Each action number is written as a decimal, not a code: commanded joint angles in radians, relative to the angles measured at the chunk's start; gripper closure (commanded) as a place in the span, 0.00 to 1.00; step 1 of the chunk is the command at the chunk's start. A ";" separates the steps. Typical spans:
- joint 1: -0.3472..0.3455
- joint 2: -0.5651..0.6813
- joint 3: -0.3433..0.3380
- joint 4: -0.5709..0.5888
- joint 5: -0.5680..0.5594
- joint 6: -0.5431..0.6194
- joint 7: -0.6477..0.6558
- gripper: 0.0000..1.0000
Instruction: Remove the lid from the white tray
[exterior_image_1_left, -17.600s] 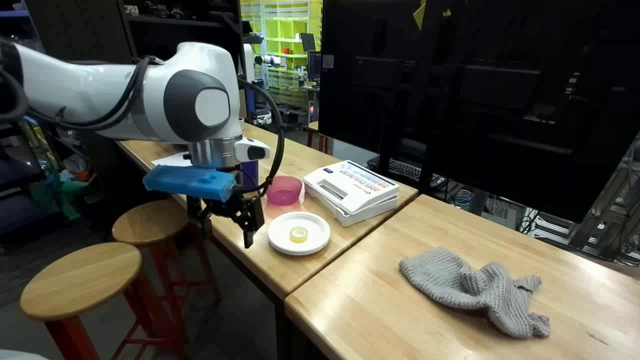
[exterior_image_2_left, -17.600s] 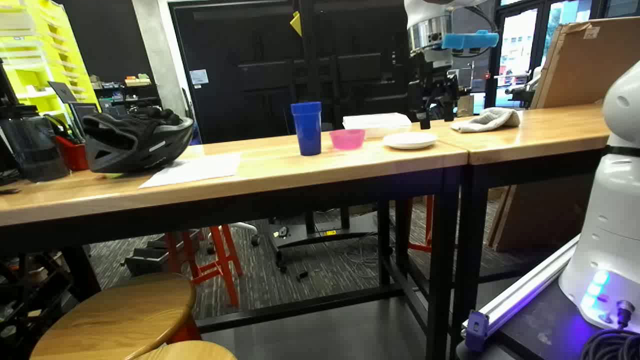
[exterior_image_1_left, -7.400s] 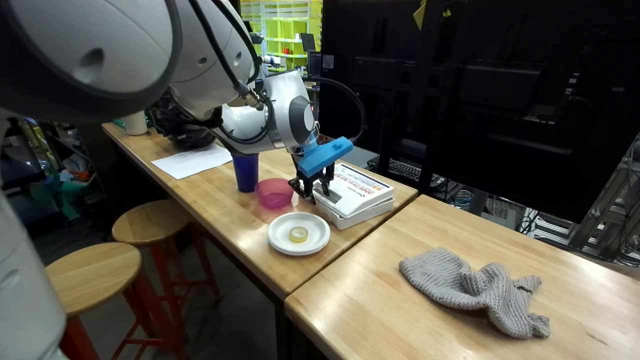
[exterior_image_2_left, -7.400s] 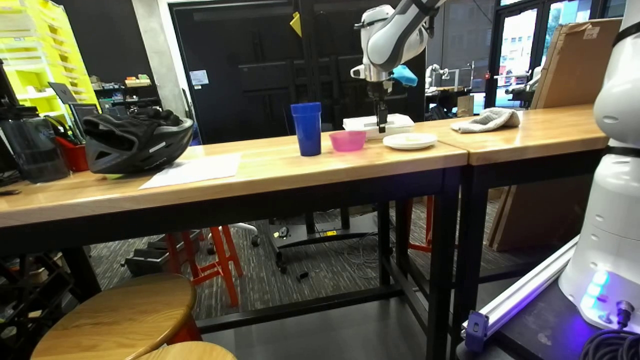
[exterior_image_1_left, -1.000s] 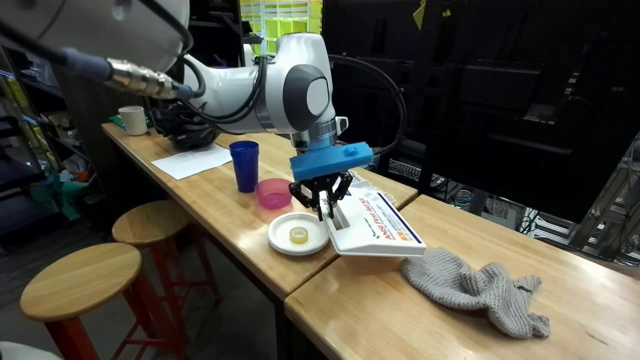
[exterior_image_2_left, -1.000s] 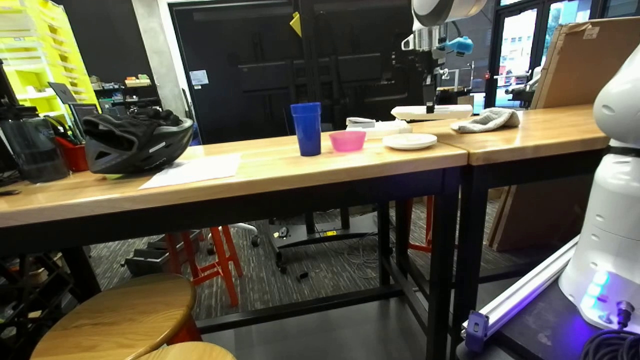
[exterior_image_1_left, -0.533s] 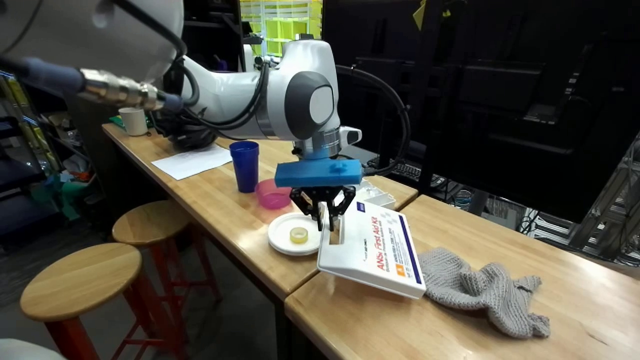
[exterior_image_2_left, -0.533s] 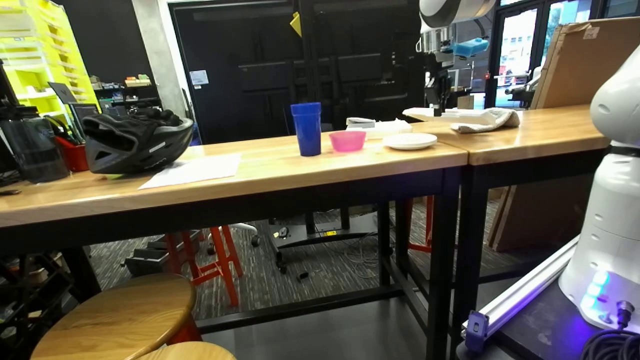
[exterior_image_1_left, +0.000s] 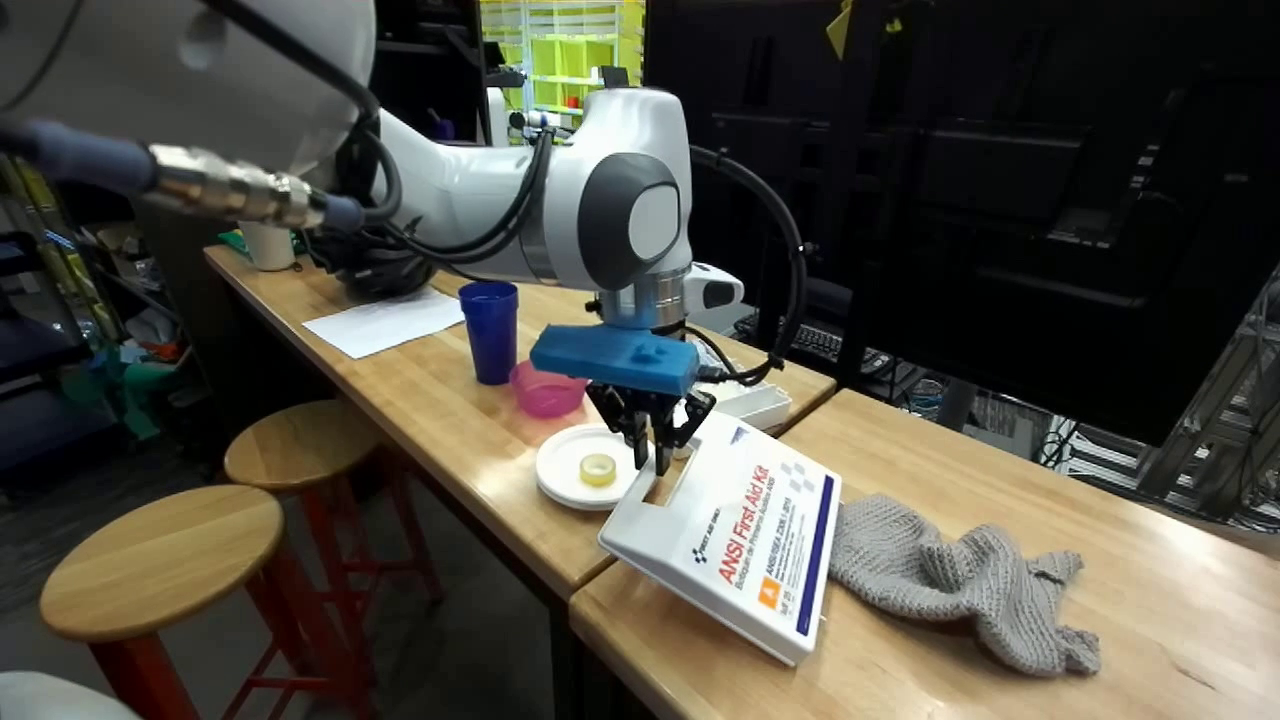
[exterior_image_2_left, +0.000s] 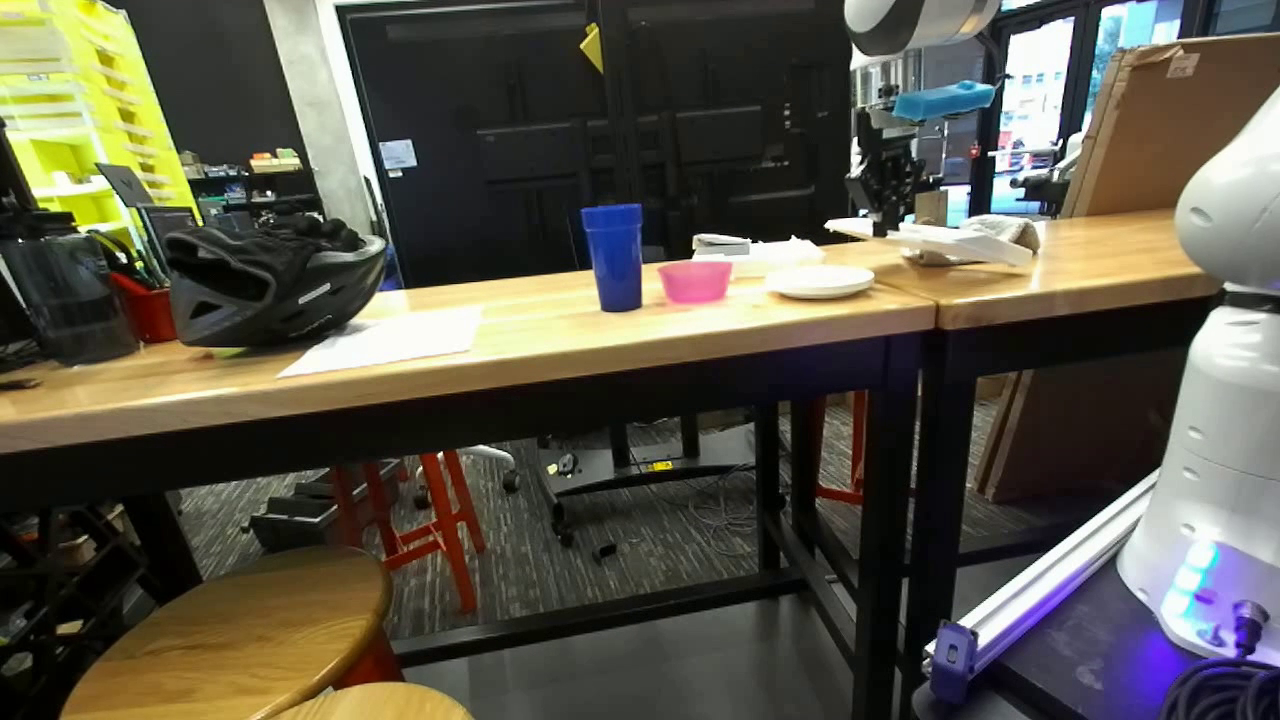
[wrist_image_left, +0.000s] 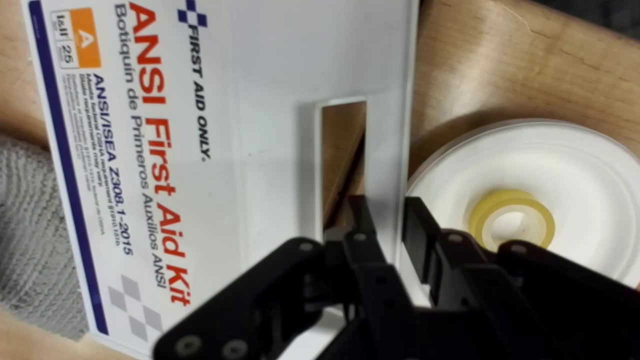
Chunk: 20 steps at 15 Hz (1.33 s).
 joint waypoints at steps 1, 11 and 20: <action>-0.026 -0.010 0.003 -0.019 0.046 -0.016 0.068 0.95; -0.048 0.016 -0.018 -0.049 0.122 0.010 0.061 0.95; -0.058 0.042 -0.023 -0.039 0.060 0.061 0.001 0.95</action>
